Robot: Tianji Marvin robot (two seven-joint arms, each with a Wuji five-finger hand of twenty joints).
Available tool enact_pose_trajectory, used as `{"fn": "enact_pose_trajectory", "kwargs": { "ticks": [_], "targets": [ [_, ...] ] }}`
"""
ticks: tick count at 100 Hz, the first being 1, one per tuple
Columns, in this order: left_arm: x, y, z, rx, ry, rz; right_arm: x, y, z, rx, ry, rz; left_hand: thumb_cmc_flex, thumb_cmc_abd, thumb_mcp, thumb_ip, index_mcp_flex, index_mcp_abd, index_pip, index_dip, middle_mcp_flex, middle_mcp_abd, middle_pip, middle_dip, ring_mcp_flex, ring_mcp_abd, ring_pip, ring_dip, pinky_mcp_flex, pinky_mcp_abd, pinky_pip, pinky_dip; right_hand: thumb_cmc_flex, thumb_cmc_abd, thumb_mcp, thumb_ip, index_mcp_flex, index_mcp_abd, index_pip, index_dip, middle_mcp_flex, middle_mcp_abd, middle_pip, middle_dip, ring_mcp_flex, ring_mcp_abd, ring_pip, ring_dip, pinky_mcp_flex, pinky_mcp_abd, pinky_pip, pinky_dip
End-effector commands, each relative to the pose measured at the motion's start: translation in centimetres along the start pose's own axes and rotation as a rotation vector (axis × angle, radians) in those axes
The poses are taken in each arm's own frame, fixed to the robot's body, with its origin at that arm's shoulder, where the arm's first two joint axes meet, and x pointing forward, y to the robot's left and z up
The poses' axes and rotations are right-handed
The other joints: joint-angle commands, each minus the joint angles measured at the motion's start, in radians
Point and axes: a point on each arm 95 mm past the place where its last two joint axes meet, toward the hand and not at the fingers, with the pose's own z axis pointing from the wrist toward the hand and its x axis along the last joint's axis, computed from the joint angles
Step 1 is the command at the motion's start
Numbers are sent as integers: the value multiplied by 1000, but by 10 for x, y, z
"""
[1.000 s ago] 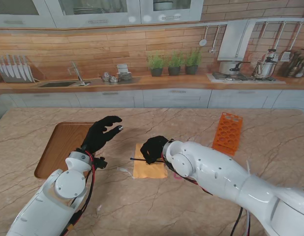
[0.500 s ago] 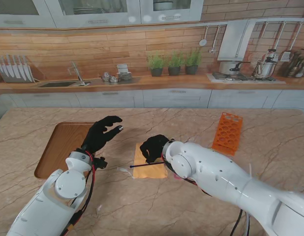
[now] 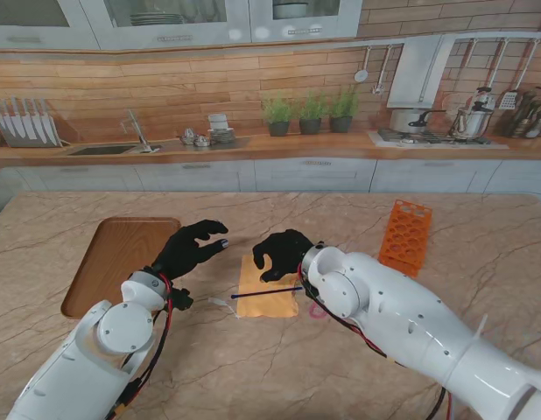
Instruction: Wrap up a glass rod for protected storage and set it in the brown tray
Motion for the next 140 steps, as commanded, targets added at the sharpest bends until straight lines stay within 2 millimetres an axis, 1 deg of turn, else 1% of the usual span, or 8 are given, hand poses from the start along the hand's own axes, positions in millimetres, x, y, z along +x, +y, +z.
{"fn": "enact_pose_trajectory", "kwargs": {
  "ticks": [1, 14, 27, 36, 74, 107, 131, 140],
  "targets": [
    [-2, 6, -6, -41, 0, 43, 2, -8, -7, 17, 3, 5, 6, -46, 29, 19, -31, 3, -6, 3, 12, -8, 22, 14, 12, 11, 21, 19, 1, -17, 31, 28, 27, -56, 43, 48, -31, -22, -17, 32, -31, 17, -19, -15, 9, 27, -46, -28, 7, 31, -13, -16],
    [-3, 10, -8, -113, 4, 140, 0, -11, -20, 11, 4, -1, -8, -97, 106, 12, -51, 6, 11, 11, 3, -19, 63, 49, 13, 3, 40, 34, -1, -30, 44, 49, 48, -86, 58, 51, -69, -37, -21, 66, -31, 0, -9, -8, 49, 6, -56, -30, 26, 22, -18, -18],
    [-1, 18, -10, -176, 18, 215, -1, -18, -32, 7, 17, -27, -19, -148, 196, 3, -72, 18, 32, 13, -4, -31, 104, 85, 11, -6, 68, 58, -3, -43, 78, 89, 43, -110, 63, 45, -85, -19, -18, 83, -51, -3, 86, 31, 28, -26, 82, 53, 19, -10, 0, 4],
    [0, 25, -11, -211, 33, 279, -1, -23, -39, 6, 25, -52, -26, -170, 230, 0, -76, 29, 49, 15, -3, -38, 123, 100, 14, -12, 89, 75, -1, -48, 106, 119, 27, -118, 55, 41, -83, -20, -15, 84, -73, 0, 118, 43, 11, -34, 124, 74, 12, -19, 9, 12],
    [10, 58, -11, -267, 101, 488, -6, -39, -65, 6, 57, -163, -43, -212, 333, -8, -63, 38, 160, 53, 18, -43, 241, 202, 29, -13, 220, 189, -41, -51, 167, 229, 22, -129, 71, 46, -55, -159, 14, 116, -178, -5, 206, 113, -76, -70, 243, 137, -43, -53, 28, 34],
    [9, 71, -15, -277, 128, 594, -6, -52, -72, 34, 108, -239, -29, -196, 358, -7, -34, 34, 223, 76, 44, -46, 312, 265, 47, -9, 288, 244, -30, -43, 189, 238, 28, -147, 98, 46, -114, -217, 31, 130, -278, -18, 223, 146, -144, -112, 283, 162, -83, -87, 38, 58],
    [10, 73, -14, -280, 137, 610, -7, -58, -67, 31, 123, -285, -27, -183, 357, -5, -31, 31, 237, 82, 47, -48, 320, 274, 50, -6, 297, 250, -26, -45, 196, 234, 19, -130, 84, 47, -156, -235, 47, 135, -317, -19, 249, 162, -162, -129, 319, 175, -91, -99, 55, 70],
    [9, 72, -13, -274, 137, 615, -9, -60, -64, 33, 132, -311, -22, -174, 359, -2, -27, 33, 259, 92, 56, -48, 338, 286, 55, -8, 302, 253, -24, -43, 199, 230, 15, -132, 79, 46, -215, -241, 48, 136, -342, -21, 263, 171, -169, -140, 332, 178, -90, -107, 61, 71]
  ]
}}
